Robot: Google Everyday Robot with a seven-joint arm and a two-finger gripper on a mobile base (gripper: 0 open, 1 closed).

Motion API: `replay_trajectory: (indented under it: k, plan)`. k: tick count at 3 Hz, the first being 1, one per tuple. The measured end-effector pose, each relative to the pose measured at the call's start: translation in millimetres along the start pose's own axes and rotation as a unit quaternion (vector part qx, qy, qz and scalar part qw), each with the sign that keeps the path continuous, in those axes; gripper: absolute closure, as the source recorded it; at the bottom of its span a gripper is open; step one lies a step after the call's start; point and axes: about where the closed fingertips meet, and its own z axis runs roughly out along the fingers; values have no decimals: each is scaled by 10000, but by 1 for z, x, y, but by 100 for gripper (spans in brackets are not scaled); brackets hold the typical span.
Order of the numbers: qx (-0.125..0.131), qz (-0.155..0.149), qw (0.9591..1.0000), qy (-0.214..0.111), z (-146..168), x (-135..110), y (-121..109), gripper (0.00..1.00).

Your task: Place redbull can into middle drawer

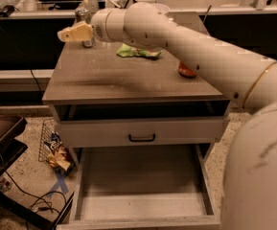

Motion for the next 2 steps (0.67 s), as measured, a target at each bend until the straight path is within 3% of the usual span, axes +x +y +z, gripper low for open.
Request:
replay_trajectory:
  k: [1, 2]
  plan:
    - [382, 109, 9988, 289, 10, 44, -52, 0]
    - [381, 109, 9988, 289, 10, 44, -52, 0]
